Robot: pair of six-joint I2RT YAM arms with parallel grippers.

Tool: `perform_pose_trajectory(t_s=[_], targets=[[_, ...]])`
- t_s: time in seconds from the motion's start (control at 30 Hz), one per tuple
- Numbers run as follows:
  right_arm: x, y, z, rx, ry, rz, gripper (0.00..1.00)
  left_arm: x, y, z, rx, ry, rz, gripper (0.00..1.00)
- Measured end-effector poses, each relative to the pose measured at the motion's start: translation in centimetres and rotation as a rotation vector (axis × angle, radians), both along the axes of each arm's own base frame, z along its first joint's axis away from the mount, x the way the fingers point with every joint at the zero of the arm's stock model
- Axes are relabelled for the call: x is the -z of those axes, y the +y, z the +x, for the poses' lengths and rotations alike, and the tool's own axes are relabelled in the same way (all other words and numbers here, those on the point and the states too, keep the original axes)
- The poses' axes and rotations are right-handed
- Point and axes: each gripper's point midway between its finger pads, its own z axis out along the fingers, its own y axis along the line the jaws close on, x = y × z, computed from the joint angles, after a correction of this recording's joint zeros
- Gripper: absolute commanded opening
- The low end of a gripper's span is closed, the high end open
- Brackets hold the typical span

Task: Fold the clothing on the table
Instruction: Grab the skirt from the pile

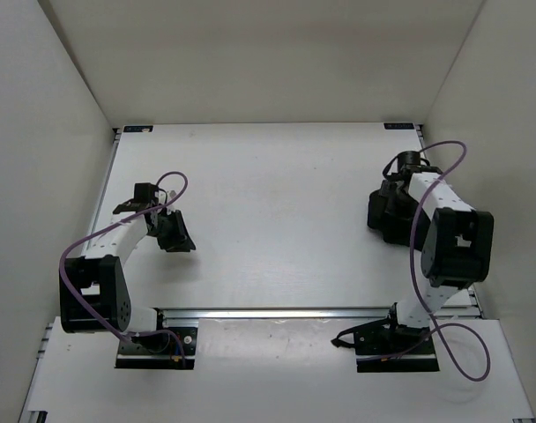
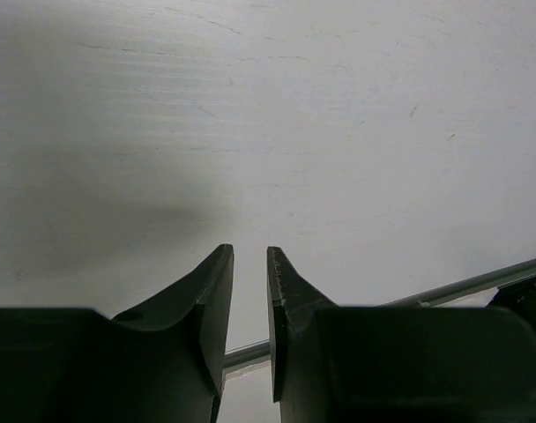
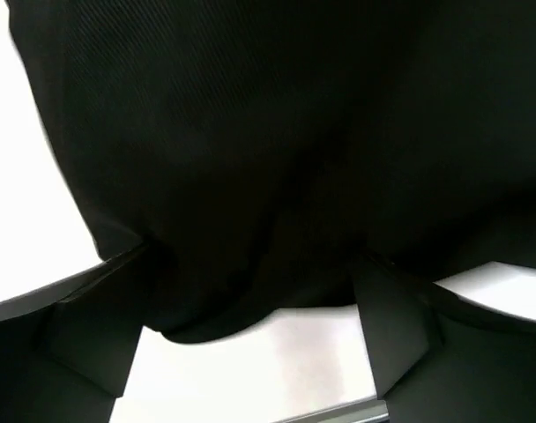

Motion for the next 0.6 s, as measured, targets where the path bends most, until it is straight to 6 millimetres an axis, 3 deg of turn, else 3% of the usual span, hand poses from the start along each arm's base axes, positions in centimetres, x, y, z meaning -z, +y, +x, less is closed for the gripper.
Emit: perform_pose_trajectory(t_s=[0.03,0.07,0.17,0.27,0.37,0.47,0.53,0.6], targets=[[0.7,0.4,0.1,-0.021,0.022,0.000,0.05,0.0,0.0,0.0,0.001,0.000,-0.003,0.33],[1.6,1.0,0.3,-0.047,0.055,0.001,0.00,0.0,-0.1,0.0,0.001,0.000,-0.004,0.33],[2.3,2.9,1.3,-0.108,0.088,-0.006,0.00,-0.1,-0.1,0.0,0.000,0.001,-0.007,0.33],[-0.6,6.3,3.1,-0.225,0.005,-0.016,0.00,-0.1,-0.1,0.0,0.000,0.000,-0.008,0.31],[-7.4,13.8,5.5,-0.427,-0.223,0.051,0.00,-0.1,-0.1,0.0,-0.002,0.000,-0.011,0.31],[-17.0,21.5,4.9,-0.620,-0.494,0.222,0.00,-0.5,-0.1,0.3,-0.020,-0.013,-0.021,0.32],[-22.2,23.6,3.6,-0.678,-0.622,0.300,0.00,-1.3,0.1,0.7,-0.042,-0.044,-0.026,0.34],[-25.3,23.6,2.4,-0.683,-0.696,0.347,0.00,-3.0,0.2,1.6,-0.064,-0.099,-0.029,0.37]])
